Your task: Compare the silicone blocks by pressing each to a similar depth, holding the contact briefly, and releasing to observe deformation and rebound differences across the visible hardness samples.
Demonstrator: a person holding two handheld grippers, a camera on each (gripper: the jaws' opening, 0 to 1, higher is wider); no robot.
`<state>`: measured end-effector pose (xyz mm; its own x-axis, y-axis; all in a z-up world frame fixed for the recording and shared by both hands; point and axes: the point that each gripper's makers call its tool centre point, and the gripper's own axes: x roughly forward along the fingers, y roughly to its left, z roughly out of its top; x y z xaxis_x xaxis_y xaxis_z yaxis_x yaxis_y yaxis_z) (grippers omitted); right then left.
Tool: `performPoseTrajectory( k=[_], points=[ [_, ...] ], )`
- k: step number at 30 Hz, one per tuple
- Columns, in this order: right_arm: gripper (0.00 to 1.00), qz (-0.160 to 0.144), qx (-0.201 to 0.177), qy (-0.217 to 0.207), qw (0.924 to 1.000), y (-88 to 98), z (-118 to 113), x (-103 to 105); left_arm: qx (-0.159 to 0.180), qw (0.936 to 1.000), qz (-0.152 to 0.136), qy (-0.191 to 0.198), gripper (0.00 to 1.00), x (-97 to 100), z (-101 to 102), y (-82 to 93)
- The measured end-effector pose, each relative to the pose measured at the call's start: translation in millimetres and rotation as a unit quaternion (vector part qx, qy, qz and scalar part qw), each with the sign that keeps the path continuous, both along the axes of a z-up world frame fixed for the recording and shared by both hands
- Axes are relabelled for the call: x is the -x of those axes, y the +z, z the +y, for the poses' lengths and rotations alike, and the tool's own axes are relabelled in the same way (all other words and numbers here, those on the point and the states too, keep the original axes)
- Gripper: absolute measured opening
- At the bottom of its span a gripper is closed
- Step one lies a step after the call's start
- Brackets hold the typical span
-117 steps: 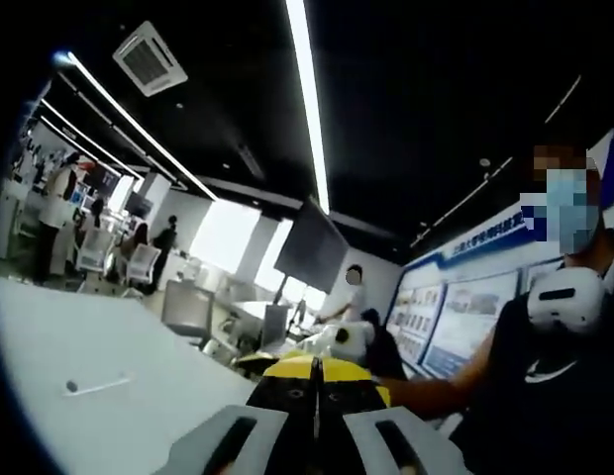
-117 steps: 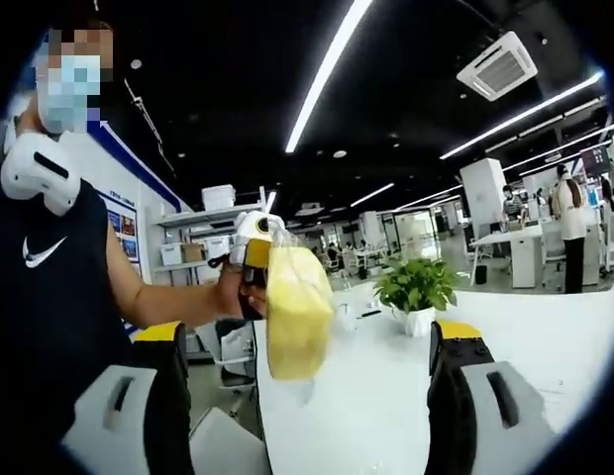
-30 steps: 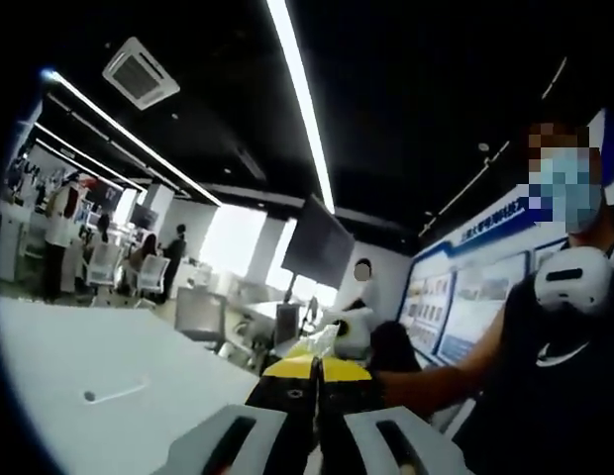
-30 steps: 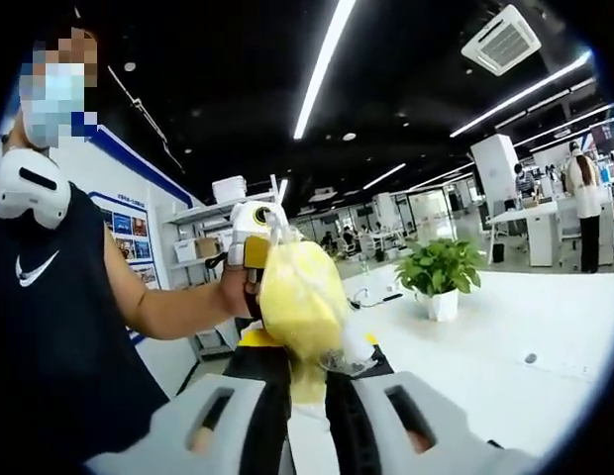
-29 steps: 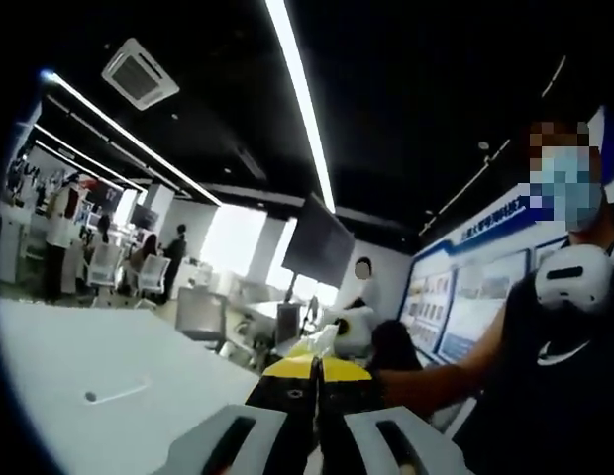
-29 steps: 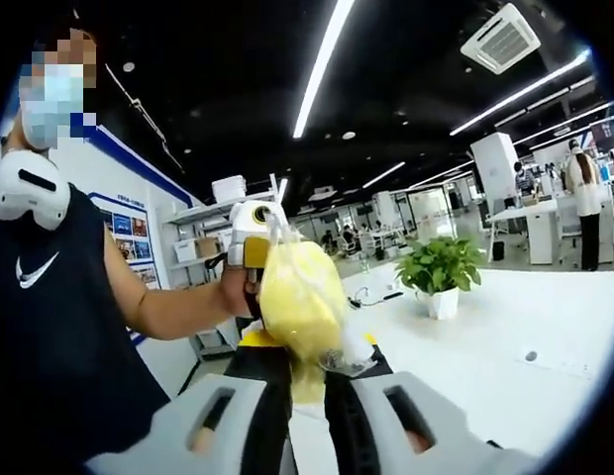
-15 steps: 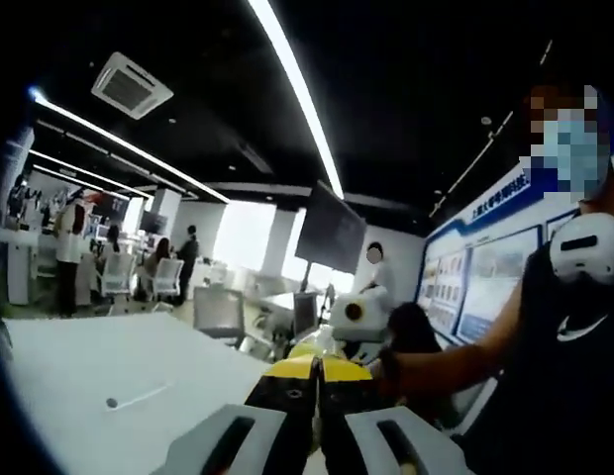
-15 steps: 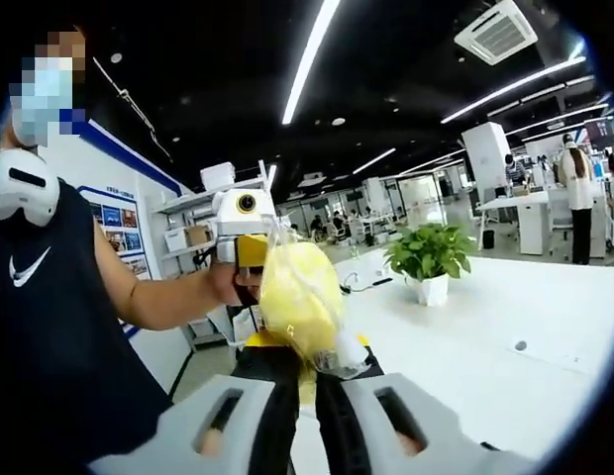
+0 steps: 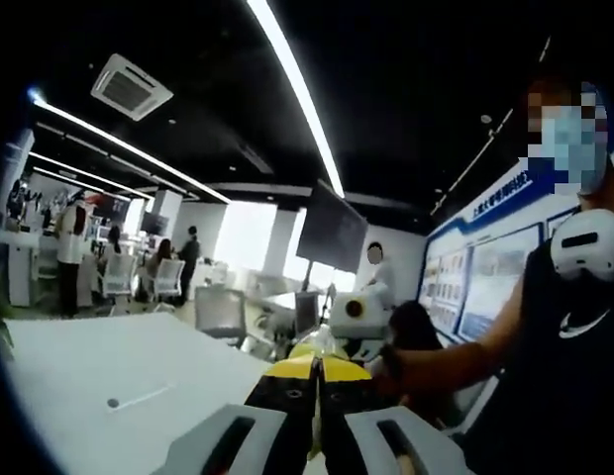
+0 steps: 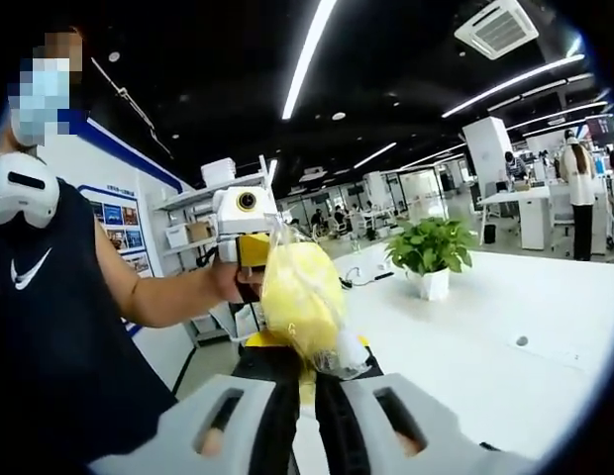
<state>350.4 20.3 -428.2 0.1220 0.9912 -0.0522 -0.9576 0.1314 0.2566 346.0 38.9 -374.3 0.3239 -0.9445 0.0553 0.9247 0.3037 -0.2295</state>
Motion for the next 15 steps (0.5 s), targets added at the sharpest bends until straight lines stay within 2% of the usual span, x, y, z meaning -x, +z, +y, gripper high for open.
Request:
performPoseTrajectory(
  k=[9, 15],
  points=[
    [0.00, 0.000, 0.009, 0.005, 0.9999, -1.4, -0.9, 2.9, 0.001, 1.0000, -0.005, 0.008, 0.00, 0.6, 0.0, -1.9],
    [0.00, 0.003, 0.007, 0.005, 1.0000, -2.7, -1.8, 3.2, 0.008, 0.9999, 0.012, 0.005, 0.00, 2.1, -0.9, -3.8]
  ],
)
